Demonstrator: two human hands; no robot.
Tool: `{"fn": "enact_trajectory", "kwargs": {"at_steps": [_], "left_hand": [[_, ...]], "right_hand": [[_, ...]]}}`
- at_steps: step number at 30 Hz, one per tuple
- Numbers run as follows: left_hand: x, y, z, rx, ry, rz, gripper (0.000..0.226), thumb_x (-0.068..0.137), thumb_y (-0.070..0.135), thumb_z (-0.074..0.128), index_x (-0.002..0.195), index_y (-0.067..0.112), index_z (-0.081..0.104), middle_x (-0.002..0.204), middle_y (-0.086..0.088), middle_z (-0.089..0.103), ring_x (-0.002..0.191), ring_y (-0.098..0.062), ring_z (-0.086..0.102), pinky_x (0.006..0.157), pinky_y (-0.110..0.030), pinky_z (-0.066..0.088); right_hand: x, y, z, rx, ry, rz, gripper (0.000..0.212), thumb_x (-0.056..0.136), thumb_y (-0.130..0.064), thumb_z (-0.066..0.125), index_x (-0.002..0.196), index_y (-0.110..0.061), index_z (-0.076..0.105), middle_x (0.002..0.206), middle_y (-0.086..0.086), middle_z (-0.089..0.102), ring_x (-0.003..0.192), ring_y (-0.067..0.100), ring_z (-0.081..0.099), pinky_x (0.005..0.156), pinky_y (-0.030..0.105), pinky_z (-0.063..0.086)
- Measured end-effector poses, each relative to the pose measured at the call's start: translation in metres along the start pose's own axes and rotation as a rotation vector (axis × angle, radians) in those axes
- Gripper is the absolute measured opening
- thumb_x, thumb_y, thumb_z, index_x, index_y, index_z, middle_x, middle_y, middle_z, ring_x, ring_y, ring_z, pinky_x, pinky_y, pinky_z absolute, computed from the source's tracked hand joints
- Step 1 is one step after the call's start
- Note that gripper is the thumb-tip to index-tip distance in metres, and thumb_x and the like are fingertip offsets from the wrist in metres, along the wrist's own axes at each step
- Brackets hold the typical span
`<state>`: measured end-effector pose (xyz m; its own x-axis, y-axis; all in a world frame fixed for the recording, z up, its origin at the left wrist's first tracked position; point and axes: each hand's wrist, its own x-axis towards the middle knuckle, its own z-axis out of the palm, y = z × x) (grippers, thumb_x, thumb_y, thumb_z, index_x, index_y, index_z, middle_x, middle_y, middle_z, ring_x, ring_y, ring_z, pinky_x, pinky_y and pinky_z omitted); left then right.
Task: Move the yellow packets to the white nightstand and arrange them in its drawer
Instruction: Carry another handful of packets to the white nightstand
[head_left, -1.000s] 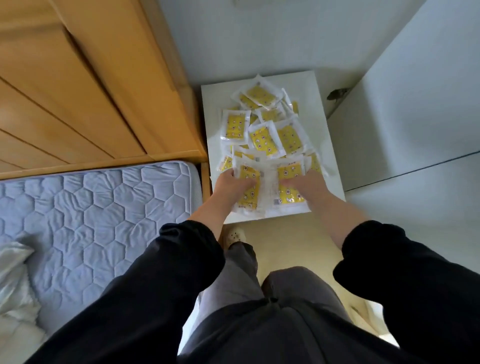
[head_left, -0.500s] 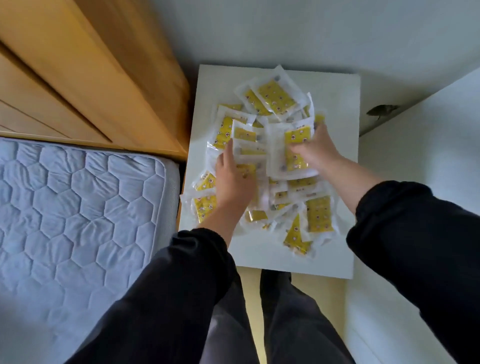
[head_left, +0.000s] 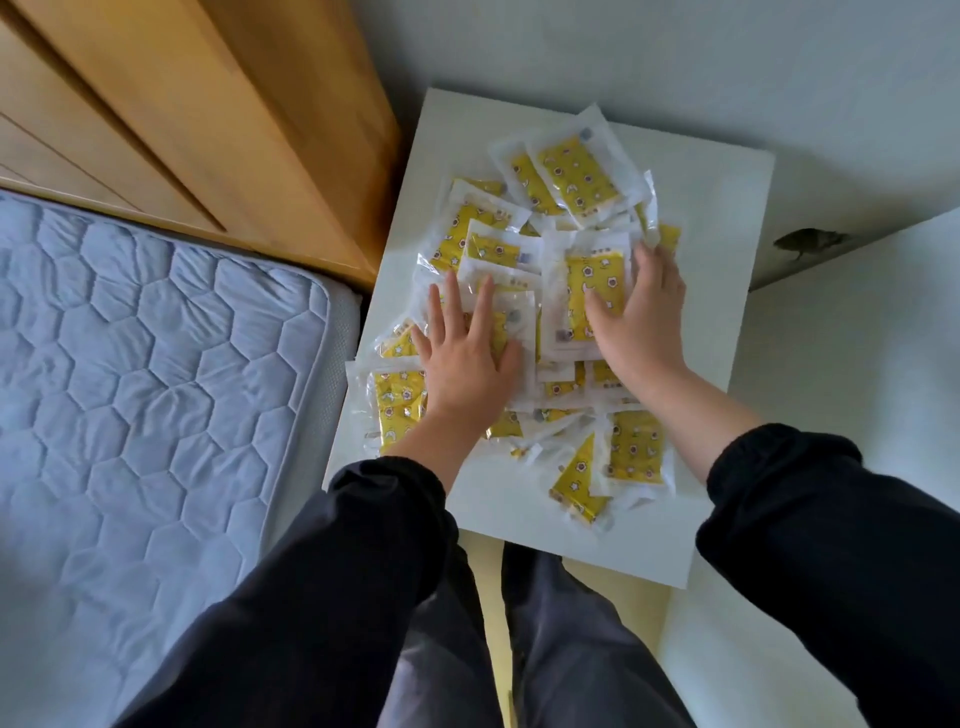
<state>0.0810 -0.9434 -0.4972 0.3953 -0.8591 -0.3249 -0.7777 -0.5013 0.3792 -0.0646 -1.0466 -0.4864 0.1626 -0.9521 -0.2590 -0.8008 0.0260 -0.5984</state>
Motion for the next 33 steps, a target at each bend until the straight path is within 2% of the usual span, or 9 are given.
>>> {"fn": "enact_trajectory", "kwargs": {"at_steps": [4,9,14,19,22,28,33], "left_hand": [[-0.003,-0.003,-0.004,0.038,0.011,0.01,0.07,0.096,0.045,0.038,0.153,0.031,0.001,0.16,-0.004,-0.015,0.145,-0.026,-0.021,0.113,-0.056,-0.011],[-0.016,0.0,-0.028,0.075,0.061,0.066,0.071,0.096,0.043,0.039,0.154,0.025,0.002,0.161,-0.006,-0.012,0.146,-0.027,-0.019,0.113,-0.055,-0.009],[-0.037,0.008,-0.084,0.07,0.202,0.074,0.073,0.095,0.042,0.044,0.154,0.024,0.006,0.161,-0.007,-0.005,0.148,-0.027,-0.012,0.115,-0.054,-0.004],[-0.073,0.009,-0.171,0.072,0.42,0.155,0.075,0.091,0.034,0.052,0.153,0.021,0.011,0.161,-0.01,0.0,0.148,-0.028,-0.008,0.116,-0.058,0.002],[-0.1,0.005,-0.237,0.089,0.551,0.155,0.073,0.089,0.038,0.044,0.153,0.022,0.013,0.161,-0.01,0.001,0.148,-0.028,-0.007,0.115,-0.06,0.006],[-0.185,-0.021,-0.383,0.189,0.85,0.058,0.075,0.088,0.045,0.035,0.153,0.025,0.004,0.161,-0.007,-0.005,0.147,-0.025,-0.011,0.116,-0.055,-0.002],[-0.299,-0.07,-0.475,0.311,1.051,-0.078,0.075,0.085,0.043,0.037,0.153,0.024,0.01,0.161,-0.009,0.0,0.148,-0.028,-0.004,0.114,-0.058,0.001]], "right_hand": [[-0.006,0.004,-0.004,-0.049,0.037,-0.096,0.066,0.09,-0.036,0.056,0.145,-0.011,0.029,0.155,0.013,0.019,0.145,0.026,0.013,0.118,0.045,0.018],[-0.025,-0.018,-0.011,-0.159,0.002,-0.323,0.063,0.089,-0.035,0.056,0.14,-0.005,0.036,0.153,0.017,0.023,0.143,0.03,0.017,0.118,0.044,0.017],[-0.045,-0.072,-0.039,-0.24,0.034,-0.559,0.063,0.084,-0.039,0.054,0.134,-0.003,0.041,0.147,0.02,0.032,0.137,0.036,0.029,0.109,0.056,0.029],[-0.073,-0.152,-0.084,-0.219,0.126,-0.774,0.062,0.082,-0.032,0.059,0.134,-0.002,0.041,0.147,0.021,0.032,0.135,0.034,0.027,0.109,0.057,0.029],[-0.094,-0.214,-0.111,-0.218,0.15,-0.92,0.063,0.084,-0.031,0.058,0.137,-0.002,0.04,0.149,0.02,0.032,0.138,0.034,0.028,0.11,0.057,0.026],[-0.17,-0.365,-0.155,-0.174,0.25,-1.2,0.063,0.081,-0.033,0.055,0.136,-0.004,0.042,0.147,0.018,0.037,0.137,0.032,0.03,0.108,0.057,0.027],[-0.282,-0.466,-0.168,-0.057,0.313,-1.4,0.061,0.084,-0.029,0.057,0.137,-0.003,0.04,0.148,0.018,0.035,0.139,0.034,0.03,0.111,0.058,0.025]]}}
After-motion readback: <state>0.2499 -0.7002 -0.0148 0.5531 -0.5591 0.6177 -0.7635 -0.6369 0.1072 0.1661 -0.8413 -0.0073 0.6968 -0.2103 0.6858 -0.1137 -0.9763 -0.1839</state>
